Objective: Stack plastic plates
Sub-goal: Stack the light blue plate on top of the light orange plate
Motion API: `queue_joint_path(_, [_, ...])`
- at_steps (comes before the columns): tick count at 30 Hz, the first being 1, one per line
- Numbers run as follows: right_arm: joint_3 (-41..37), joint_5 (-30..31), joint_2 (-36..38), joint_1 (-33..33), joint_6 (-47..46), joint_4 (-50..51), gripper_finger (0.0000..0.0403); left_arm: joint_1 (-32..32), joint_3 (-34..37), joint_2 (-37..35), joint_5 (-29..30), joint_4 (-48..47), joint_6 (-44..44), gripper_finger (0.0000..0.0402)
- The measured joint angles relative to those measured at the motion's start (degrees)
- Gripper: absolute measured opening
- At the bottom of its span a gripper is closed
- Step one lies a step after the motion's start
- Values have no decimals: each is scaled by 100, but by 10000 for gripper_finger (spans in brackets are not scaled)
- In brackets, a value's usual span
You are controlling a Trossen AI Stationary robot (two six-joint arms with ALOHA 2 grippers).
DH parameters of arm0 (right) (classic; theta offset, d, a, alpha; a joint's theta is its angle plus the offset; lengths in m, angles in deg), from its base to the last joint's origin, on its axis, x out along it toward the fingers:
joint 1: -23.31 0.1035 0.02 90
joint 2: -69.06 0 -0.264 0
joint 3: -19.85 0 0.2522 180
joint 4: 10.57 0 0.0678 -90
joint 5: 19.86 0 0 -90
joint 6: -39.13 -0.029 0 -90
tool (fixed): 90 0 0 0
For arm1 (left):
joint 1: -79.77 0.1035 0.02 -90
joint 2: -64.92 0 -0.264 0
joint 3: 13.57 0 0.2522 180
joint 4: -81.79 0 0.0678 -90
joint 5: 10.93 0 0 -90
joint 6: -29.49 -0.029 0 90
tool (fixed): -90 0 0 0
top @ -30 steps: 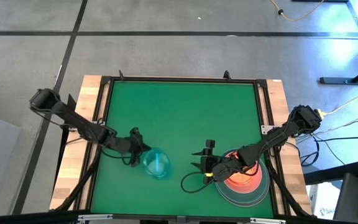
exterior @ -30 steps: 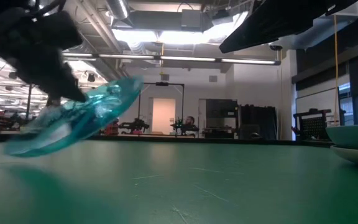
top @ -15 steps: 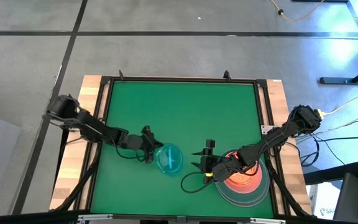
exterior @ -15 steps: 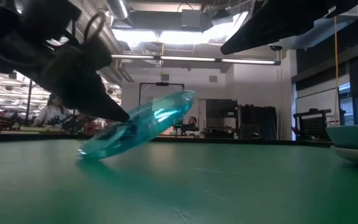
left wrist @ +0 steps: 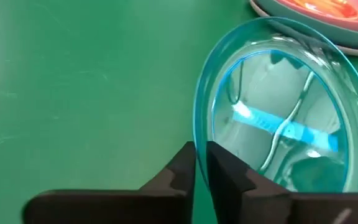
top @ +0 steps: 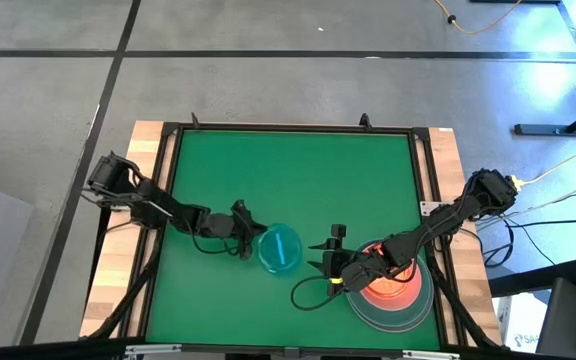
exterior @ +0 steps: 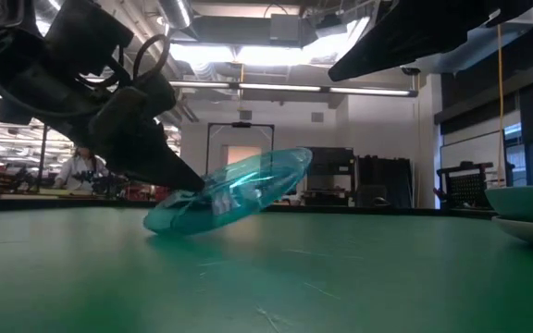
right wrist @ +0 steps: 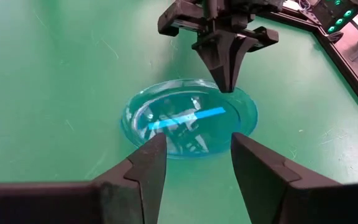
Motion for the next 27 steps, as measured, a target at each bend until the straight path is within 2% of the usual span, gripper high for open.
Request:
queue_joint_path(6, [-22,0,0,0,0,-15,174,-1,0,0,-246,-1,-23,87])
queue_joint_path(9, [-142,-2,0,0,-2,-116,174,-1,0,-11,-340,-3,-51,101])
queue_joint_path(11, [-277,-73,-2,0,9,-340,174,-1,0,-70,-615,-17,-180,103])
queue_joint_path(15, [-471,-612,-88,-75,170,-826,174,-15,0,-366,-1044,-64,-346,102])
queue_joint_path(21, [-490,-1589,-812,-333,690,-1661,174,-182,-2,-705,-1026,-542,-527,101])
queue_joint_path(27, [-205,-2295,-1570,-621,938,-1847,174,-311,-2,-704,-851,-620,-606,101])
